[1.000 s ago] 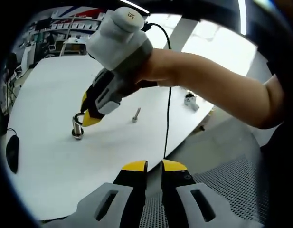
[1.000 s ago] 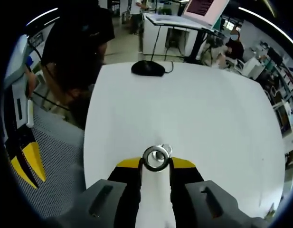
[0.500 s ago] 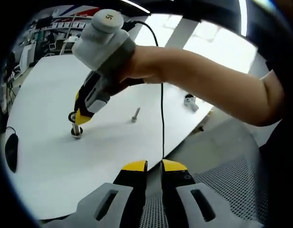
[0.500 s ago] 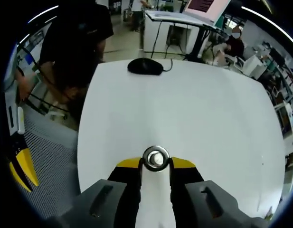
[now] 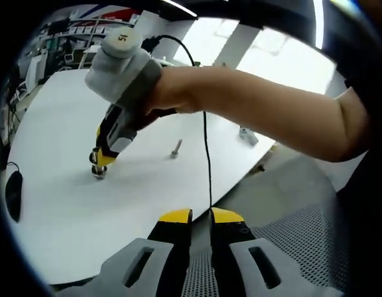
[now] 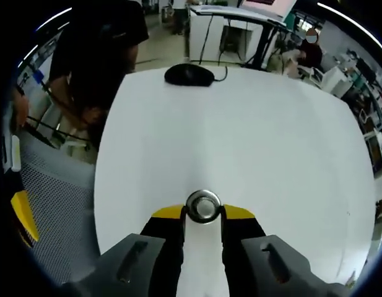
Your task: Place the washer onto the threaded stud by aligning its center hole with the stud, sliding it down to the base, and recovering from edge contact or off-axis alignment until the washer reaches the visible bottom stop.
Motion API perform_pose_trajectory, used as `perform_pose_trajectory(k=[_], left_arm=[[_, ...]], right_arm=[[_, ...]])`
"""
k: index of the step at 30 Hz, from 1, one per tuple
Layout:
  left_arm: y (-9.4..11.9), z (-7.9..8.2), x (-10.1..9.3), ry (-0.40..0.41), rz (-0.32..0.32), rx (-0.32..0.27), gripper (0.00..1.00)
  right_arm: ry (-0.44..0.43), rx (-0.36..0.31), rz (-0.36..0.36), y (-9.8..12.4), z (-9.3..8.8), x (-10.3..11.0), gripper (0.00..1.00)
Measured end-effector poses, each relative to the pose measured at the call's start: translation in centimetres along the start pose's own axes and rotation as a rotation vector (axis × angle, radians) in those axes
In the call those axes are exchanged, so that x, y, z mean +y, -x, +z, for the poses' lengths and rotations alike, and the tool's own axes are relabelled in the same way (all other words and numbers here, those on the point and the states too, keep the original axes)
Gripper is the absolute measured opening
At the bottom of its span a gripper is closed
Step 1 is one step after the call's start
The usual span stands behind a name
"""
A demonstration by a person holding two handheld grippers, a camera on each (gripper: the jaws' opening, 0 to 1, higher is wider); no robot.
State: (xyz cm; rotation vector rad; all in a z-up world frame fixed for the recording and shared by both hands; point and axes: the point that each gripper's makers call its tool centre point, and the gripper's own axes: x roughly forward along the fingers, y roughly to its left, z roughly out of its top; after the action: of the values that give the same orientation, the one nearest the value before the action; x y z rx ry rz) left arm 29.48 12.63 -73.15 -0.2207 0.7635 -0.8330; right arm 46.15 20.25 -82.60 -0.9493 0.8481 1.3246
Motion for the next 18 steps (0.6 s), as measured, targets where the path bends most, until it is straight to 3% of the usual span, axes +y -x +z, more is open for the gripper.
perform_pose_trajectory(k=[7, 18], left_arm=[[0.0, 0.0, 0.0, 0.006, 0.0, 0.001, 0.08], [0.2, 0.0, 0.6, 0.041, 0.024, -0.024, 0.08]], right_arm=[[0.013, 0.037, 0.021, -1.6, -0.7, 0.0, 0.22], [0.004, 0.065, 0.024, -2.0, -1.3, 0.2, 0.24]])
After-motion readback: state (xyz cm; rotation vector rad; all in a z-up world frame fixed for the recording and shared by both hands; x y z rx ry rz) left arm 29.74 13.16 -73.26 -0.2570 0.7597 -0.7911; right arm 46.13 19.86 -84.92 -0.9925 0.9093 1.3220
